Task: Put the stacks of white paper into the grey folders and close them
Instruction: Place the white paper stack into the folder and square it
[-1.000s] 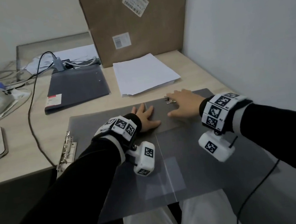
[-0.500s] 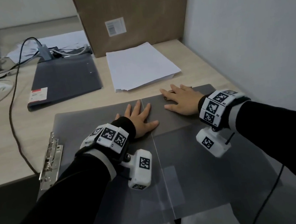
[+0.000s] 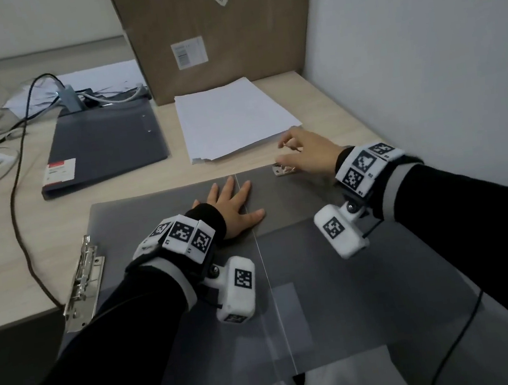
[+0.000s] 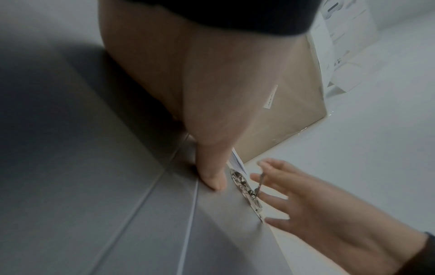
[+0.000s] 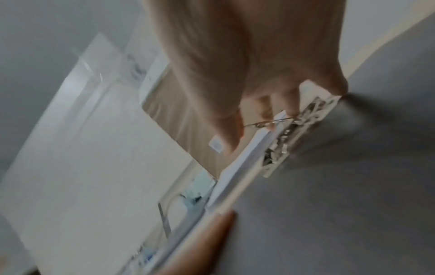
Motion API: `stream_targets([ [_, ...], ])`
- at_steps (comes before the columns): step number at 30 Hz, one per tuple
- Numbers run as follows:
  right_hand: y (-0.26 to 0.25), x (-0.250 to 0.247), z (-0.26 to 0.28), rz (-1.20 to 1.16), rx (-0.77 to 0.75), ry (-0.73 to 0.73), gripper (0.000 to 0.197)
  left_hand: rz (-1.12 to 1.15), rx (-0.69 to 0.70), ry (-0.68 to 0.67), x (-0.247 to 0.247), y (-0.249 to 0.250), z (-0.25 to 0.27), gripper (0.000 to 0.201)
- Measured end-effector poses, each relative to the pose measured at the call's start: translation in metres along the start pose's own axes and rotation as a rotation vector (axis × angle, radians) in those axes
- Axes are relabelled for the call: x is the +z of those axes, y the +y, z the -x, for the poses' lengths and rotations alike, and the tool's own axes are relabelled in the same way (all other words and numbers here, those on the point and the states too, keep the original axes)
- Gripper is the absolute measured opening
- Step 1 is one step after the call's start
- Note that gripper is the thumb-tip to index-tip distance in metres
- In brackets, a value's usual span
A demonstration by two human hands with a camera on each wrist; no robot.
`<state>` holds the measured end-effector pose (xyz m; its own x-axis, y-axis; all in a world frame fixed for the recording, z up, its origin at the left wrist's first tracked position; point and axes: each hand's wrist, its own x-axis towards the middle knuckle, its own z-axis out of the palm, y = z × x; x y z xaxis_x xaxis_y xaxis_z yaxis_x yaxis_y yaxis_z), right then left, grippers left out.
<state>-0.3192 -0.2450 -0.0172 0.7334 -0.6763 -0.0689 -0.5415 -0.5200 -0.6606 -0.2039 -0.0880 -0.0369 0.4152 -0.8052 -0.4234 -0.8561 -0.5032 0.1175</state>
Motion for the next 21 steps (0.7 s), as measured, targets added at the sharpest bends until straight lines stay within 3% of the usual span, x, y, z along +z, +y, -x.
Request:
stream_targets([
  [2, -0.003, -0.016, -0.002, -0.078, 0.032, 0.204, 0.026, 0.006, 0.000, 0.002, 0.000, 0.000, 0.000, 0.074],
  [5, 0.011, -0.042, -0.007, 0.065, 0.124, 0.367, 0.022, 0.016, 0.004, 0.004, 0.000, -0.001, 0.000, 0.075],
  [7, 0.031, -0.051, -0.007, 0.247, 0.232, 0.330, 0.023, 0.024, 0.007, 0.005, 0.000, -0.002, -0.001, 0.075],
  [9, 0.049, -0.050, -0.003, 0.378, 0.278, 0.163, 0.030, 0.026, 0.008, 0.007, 0.000, -0.003, -0.002, 0.076],
  [14, 0.054, -0.043, 0.005, 0.405, 0.271, -0.107, 0.053, 0.045, -0.017, 0.033, -0.001, -0.005, -0.010, 0.076],
  [18, 0.043, -0.043, 0.003, 0.358, 0.233, -0.077, 0.056, 0.108, -0.063, 0.077, -0.007, -0.005, -0.020, 0.076],
  [21, 0.028, -0.042, -0.006, 0.238, 0.166, 0.016, 0.045, 0.239, -0.066, 0.111, -0.014, -0.005, -0.022, 0.076],
])
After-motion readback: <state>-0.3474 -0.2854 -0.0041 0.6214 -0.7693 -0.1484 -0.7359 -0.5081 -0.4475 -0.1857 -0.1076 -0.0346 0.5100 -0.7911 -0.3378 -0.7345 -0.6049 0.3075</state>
